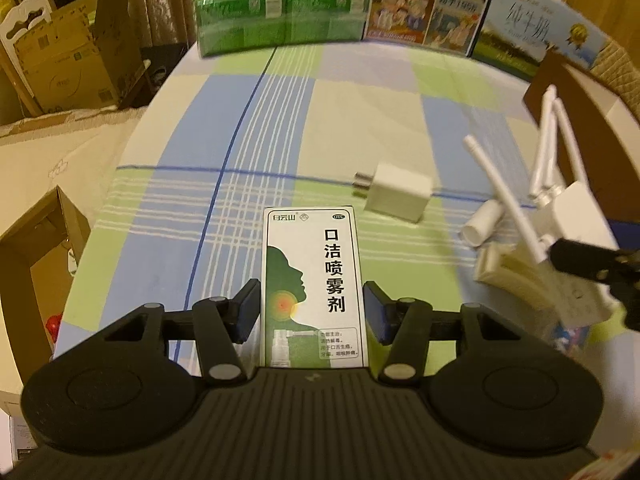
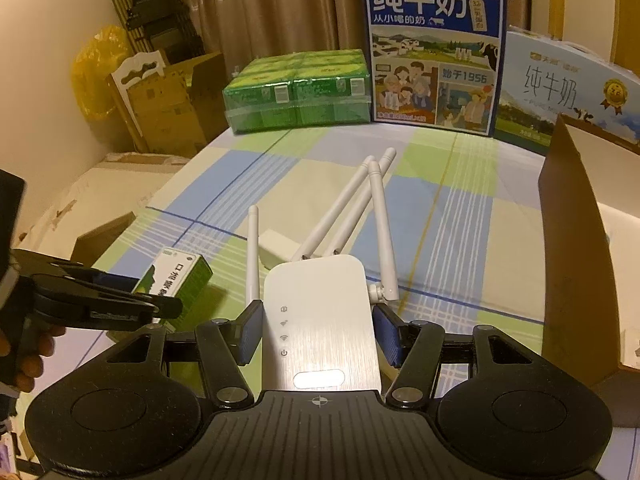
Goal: Organize rigid objects
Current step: 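Carry the spray box and white router into the brown box with both tools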
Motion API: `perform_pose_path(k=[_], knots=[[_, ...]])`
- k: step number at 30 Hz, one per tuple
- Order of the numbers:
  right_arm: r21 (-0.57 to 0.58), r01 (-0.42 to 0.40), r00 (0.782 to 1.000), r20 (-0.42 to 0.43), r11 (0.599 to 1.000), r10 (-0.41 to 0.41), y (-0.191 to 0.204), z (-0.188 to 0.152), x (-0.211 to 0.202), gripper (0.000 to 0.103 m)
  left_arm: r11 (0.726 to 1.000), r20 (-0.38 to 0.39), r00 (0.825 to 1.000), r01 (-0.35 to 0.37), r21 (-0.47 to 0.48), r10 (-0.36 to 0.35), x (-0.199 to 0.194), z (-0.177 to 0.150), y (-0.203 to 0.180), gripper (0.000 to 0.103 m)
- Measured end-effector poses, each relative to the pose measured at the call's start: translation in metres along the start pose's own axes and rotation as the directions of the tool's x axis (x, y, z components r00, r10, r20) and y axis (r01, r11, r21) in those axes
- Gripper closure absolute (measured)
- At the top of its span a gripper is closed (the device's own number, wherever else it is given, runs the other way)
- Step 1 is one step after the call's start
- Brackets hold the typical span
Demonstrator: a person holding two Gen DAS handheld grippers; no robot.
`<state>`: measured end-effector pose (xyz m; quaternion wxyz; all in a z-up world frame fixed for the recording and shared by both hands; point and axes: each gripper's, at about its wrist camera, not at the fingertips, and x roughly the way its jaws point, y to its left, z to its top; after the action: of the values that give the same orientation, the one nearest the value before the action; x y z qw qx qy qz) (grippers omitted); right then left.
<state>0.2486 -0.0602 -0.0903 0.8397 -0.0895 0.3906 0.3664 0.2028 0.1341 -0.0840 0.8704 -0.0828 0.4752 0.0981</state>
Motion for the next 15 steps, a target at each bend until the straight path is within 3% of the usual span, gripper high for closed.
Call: perform_pose_path(k=[8, 15], knots=[[0.023, 0.013, 1.0, 0.025, 1.0, -0.013, -0.009, -0.003, -0.023, 0.048, 0.999, 0.081, 0.995, 0.047, 0.027, -0.049, -0.039, 0.014, -0.027, 0.053], [0.059, 0.045, 0.997, 0.063, 0.997, -0.049, -0.032, -0.01, -0.058, 0.048, 0.987, 0.139, 0.98, 0.133, 0.092, -0.145, -0.065, 0.026, -0.073, 0.053]])
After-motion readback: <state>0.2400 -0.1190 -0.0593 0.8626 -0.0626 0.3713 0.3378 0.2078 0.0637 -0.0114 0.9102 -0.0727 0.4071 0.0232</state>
